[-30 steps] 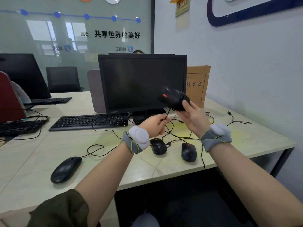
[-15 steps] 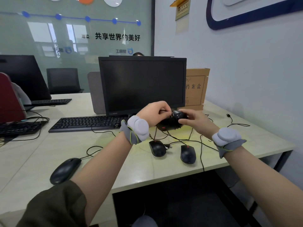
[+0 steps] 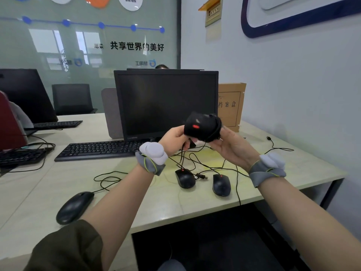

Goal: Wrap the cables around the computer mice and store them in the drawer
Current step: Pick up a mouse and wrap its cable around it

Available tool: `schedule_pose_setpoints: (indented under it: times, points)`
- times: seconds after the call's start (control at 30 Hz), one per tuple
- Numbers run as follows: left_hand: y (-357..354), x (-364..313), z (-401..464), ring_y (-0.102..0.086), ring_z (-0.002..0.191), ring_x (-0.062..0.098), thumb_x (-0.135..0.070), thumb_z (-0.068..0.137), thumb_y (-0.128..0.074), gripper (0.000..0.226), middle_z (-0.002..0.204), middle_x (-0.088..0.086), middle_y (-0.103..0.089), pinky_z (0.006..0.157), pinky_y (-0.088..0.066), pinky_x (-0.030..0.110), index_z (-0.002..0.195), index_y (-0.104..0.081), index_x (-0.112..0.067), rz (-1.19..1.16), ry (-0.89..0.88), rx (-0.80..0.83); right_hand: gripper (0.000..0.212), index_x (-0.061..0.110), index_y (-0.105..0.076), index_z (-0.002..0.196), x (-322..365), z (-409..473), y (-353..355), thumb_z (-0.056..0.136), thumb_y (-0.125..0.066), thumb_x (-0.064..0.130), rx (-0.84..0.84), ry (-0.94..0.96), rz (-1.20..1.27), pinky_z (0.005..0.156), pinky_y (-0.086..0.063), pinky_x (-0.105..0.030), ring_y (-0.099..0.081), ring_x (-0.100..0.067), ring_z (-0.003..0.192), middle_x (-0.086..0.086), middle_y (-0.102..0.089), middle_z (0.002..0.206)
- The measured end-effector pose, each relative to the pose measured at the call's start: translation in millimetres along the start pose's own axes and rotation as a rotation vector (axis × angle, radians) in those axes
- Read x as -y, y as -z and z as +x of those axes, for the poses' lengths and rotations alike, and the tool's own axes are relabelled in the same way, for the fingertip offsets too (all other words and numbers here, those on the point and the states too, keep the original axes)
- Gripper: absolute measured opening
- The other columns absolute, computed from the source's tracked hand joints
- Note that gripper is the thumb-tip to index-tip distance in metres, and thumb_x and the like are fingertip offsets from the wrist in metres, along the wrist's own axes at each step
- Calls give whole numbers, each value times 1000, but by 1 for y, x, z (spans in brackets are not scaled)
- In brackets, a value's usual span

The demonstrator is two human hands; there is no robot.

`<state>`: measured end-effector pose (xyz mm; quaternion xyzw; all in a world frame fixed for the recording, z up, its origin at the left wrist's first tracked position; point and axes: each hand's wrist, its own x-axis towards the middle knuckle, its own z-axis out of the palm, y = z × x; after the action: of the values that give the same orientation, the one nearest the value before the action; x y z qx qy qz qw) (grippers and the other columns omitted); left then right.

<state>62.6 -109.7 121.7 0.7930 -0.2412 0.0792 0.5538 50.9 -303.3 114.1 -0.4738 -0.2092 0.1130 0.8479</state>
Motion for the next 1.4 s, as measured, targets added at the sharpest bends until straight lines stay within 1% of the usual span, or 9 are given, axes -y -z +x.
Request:
schedule_pose_setpoints:
  times: [0.17,0.37,0.53,0.7,0.9,1.07,1.13,1.3,1.4]
  points:
    - [-13,-3,-5,-40,44,8,-20,99,-32,30,67,-6,-56,43,-37,15,123,-51,-20,245,153,194,23,9,-53,116,-2,16,-1,96,-43,14,-238,169,123,96,-50,-33,-60,-22,106,-6,-64,109]
    - [-15,-19,-12,-54,65,12,-32,96,-40,25,73,-7,-57,64,-46,20,107,-61,-25,641,65,398,35,5,-50,127,-2,15,12,92,-52,8,-532,259,-312,94,-46,-30,-53,-25,113,-13,-56,118]
    - [-2,-28,-4,-57,89,12,-38,94,-44,23,94,-13,-59,80,-48,29,101,-64,-30,756,-97,218,35,8,-56,124,-1,3,23,89,-58,12,-442,170,-788,88,-51,-28,-57,-25,109,-12,-60,117]
    - [7,-29,4,-54,84,3,-29,88,-57,9,91,-14,-52,78,-43,18,93,-64,-26,674,-197,165,39,15,-56,126,6,-7,16,87,-61,15,-159,16,-1100,99,-46,-31,-58,-19,109,-7,-63,119]
    - [14,-22,0,-54,64,-10,-23,82,-66,17,78,-17,-62,61,-42,4,77,-62,-39,202,-154,201,37,12,-56,117,3,-17,8,80,-59,9,122,-175,-494,78,-54,-19,-67,-7,94,6,-72,100]
    - [8,2,-3,-62,69,7,0,90,-50,36,74,-10,-68,61,-50,17,84,-71,-30,-314,5,82,43,9,-51,126,-1,-10,5,84,-53,17,78,-81,-91,92,-53,-31,-64,-19,100,-5,-66,111]
    - [2,10,-3,-45,52,5,-1,92,-45,35,58,-11,-58,47,-35,13,79,-68,-24,-284,70,23,31,10,-52,123,-1,-4,1,93,-43,13,-9,2,-4,94,-50,-31,-64,-20,101,-5,-67,109]
    - [-15,6,-3,-37,43,5,-17,96,-42,35,63,-6,-54,40,-34,12,130,-45,-27,73,137,76,14,13,-61,102,-4,8,-6,94,-49,12,-312,171,-25,83,-56,-26,-66,-18,93,-4,-69,97]
    - [-19,-3,-2,-41,44,11,-25,95,-42,23,62,-7,-57,40,-36,16,113,-54,-16,314,214,154,17,16,-59,107,-9,10,-2,93,-51,11,-393,223,-209,89,-51,-27,-57,-21,107,-3,-64,104]
